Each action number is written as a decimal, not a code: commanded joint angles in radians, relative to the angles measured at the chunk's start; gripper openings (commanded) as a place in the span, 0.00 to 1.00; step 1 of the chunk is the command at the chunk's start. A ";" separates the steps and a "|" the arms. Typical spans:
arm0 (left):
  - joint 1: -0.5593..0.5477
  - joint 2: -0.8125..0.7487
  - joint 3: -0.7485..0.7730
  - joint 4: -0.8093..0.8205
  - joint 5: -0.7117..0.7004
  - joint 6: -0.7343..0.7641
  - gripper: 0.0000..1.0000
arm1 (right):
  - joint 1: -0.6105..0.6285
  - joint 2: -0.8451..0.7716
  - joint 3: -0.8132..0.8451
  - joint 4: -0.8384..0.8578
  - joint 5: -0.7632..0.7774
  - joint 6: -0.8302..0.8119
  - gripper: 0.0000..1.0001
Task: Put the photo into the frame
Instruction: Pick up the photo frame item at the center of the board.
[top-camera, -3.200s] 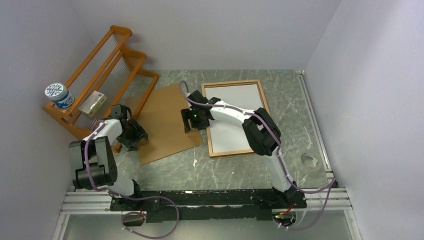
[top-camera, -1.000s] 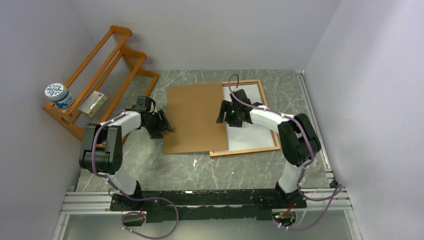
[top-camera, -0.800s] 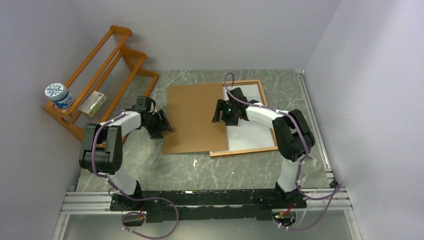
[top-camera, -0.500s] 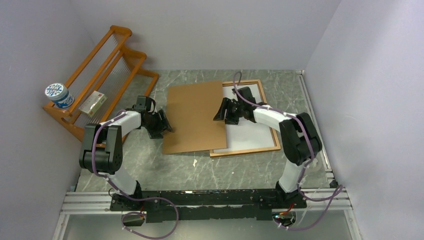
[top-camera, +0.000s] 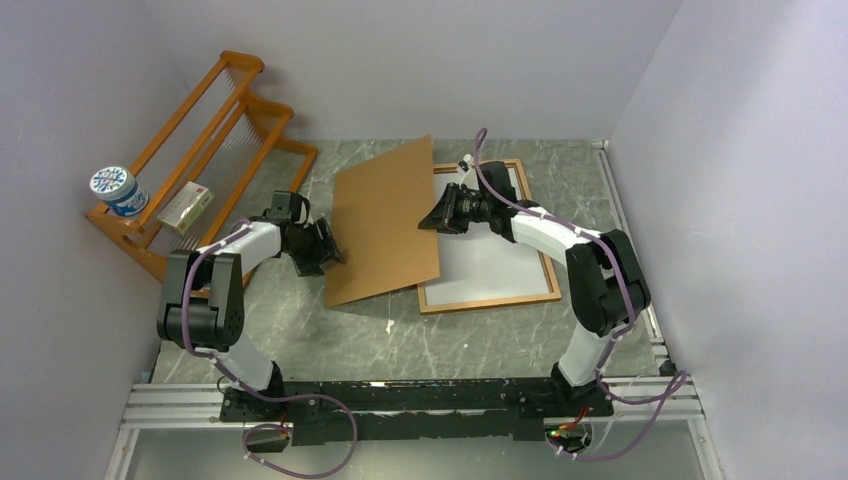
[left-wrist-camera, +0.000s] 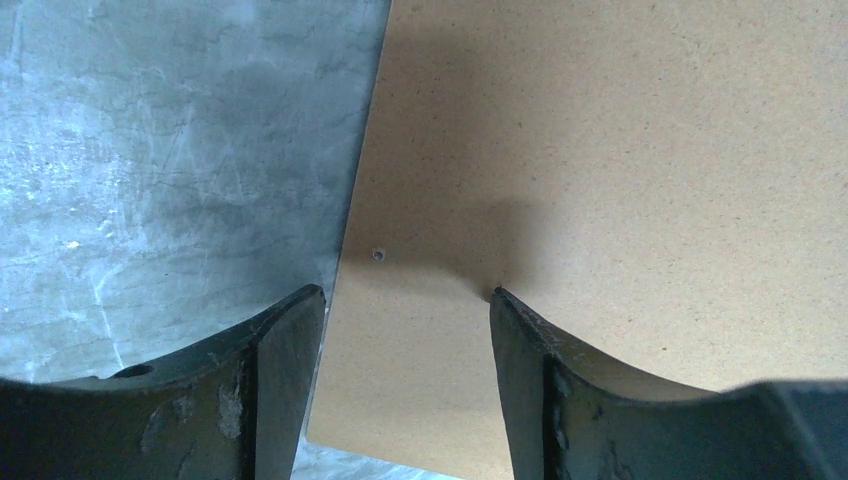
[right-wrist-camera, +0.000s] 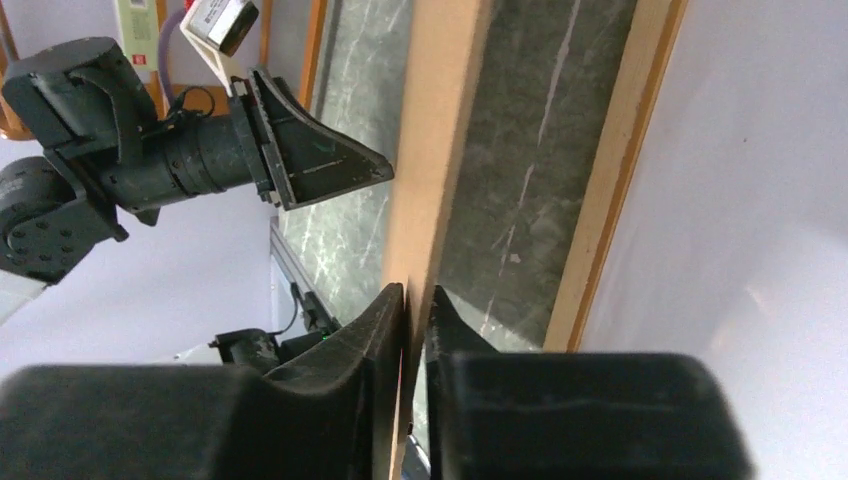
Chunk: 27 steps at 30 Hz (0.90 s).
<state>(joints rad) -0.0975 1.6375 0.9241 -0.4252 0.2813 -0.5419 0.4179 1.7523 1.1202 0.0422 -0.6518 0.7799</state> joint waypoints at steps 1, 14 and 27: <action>-0.013 -0.066 -0.004 0.020 -0.017 0.022 0.68 | 0.023 -0.008 0.096 -0.016 -0.037 -0.030 0.08; -0.026 -0.422 0.115 0.106 0.166 0.410 0.73 | 0.008 -0.027 0.359 -0.291 0.080 0.119 0.00; -0.305 -0.591 0.023 0.291 0.228 0.820 0.78 | -0.048 -0.023 0.534 -0.376 0.074 0.431 0.00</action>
<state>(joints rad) -0.3157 1.0500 0.9424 -0.1745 0.5289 0.0708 0.3859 1.7607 1.5867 -0.3710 -0.5514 1.0706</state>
